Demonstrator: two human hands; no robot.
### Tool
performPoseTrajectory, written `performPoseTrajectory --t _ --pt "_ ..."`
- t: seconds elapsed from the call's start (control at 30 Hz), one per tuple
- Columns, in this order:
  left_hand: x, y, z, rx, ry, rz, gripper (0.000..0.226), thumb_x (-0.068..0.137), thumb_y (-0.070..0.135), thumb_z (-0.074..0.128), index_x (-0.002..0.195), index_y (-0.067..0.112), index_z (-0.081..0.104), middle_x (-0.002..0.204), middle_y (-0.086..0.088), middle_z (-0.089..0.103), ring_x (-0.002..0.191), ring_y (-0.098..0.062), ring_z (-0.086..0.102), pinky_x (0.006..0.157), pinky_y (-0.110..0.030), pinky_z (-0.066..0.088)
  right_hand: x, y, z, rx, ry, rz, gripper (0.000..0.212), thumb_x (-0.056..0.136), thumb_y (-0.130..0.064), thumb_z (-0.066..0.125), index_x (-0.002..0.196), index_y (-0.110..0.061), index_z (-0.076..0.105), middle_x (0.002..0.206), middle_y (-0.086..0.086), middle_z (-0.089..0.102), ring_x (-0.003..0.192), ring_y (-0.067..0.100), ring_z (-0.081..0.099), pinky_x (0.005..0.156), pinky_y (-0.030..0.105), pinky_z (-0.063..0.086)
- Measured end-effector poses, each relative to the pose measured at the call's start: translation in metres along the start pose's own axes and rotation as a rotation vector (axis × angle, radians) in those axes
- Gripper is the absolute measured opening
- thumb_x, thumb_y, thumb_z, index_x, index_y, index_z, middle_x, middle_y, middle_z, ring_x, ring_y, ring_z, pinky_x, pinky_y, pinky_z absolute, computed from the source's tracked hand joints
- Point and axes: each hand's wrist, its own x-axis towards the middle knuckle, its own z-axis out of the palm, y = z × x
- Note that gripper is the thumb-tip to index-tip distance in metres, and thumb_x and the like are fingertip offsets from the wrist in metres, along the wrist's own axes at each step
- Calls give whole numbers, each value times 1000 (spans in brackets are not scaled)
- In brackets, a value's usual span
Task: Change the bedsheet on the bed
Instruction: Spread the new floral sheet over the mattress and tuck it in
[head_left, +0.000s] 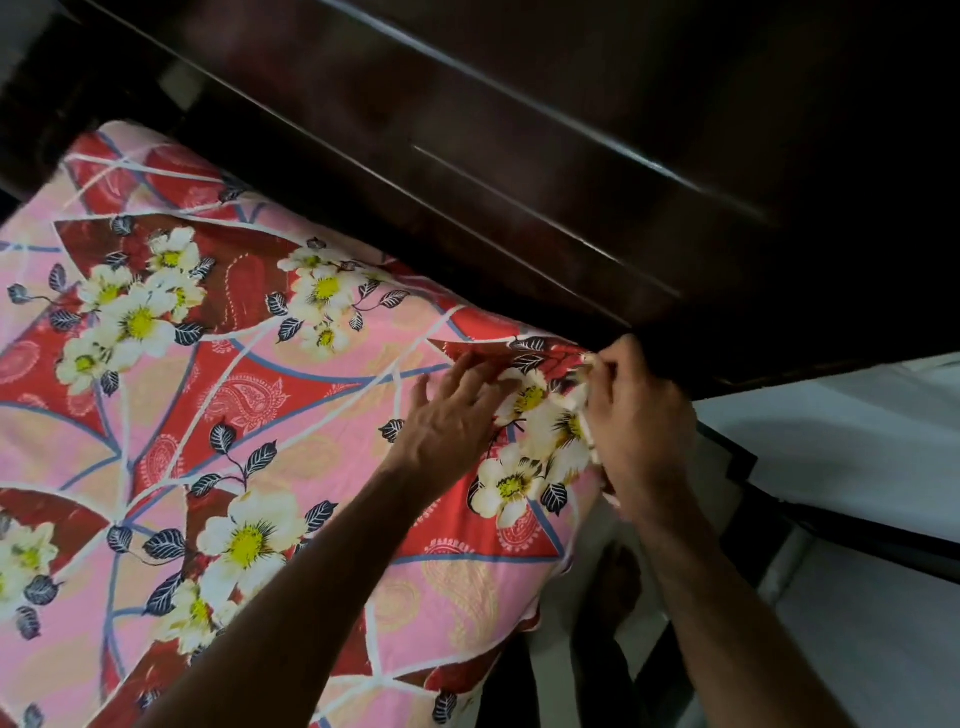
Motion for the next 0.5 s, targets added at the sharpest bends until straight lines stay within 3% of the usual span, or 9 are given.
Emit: performPoseTrajectory --t 0.1,0.17,0.2,0.23,0.3,0.4,0.5 --pt "14 -2 -8 70 -157 45 80 92 38 66 159 37 21 168 -2 16 156 -31 9 112 -78 20 -21 -9 14 240 32 136 25 99 -13 51 122 -10 58 118 15 67 104 22 68 76 41 61" --pt "26 -5 -10 138 -222 73 83 93 49 59 160 40 11 169 -1 10 156 -31 5 113 -77 17 -39 -19 22 205 -158 18 42 95 -7 54 137 -12 51 153 14 41 144 24 37 107 50 47" --pt "32 -6 -12 161 -248 83 81 95 53 54 160 40 8 169 -1 8 156 -31 3 114 -76 15 -45 -21 24 124 -238 -86 46 94 -7 57 138 -16 51 162 10 28 152 23 20 116 53 34" --pt "37 -8 -13 175 -252 86 77 96 55 49 160 40 8 169 0 9 156 -31 3 115 -74 15 -49 -19 25 59 -282 -174 46 93 -9 58 137 -20 52 164 7 24 154 22 12 120 55 26" --pt "45 -7 -13 177 -217 98 65 99 58 37 158 39 20 166 -1 22 154 -31 13 114 -72 18 -46 -12 23 32 -336 -224 45 94 -15 56 138 -23 53 159 3 35 151 19 23 120 52 27" --pt "61 1 -20 220 -235 92 78 90 63 5 150 31 43 153 -3 45 142 -30 38 113 -68 22 -28 3 19 88 -465 -126 42 99 -27 52 141 -25 49 147 -4 50 139 12 41 111 42 40" --pt "81 3 -10 306 -277 97 88 84 63 -6 140 28 53 140 -4 56 129 -29 51 110 -53 28 -4 16 18 167 -697 80 41 103 -40 46 141 -25 49 141 1 54 131 17 48 106 38 41"
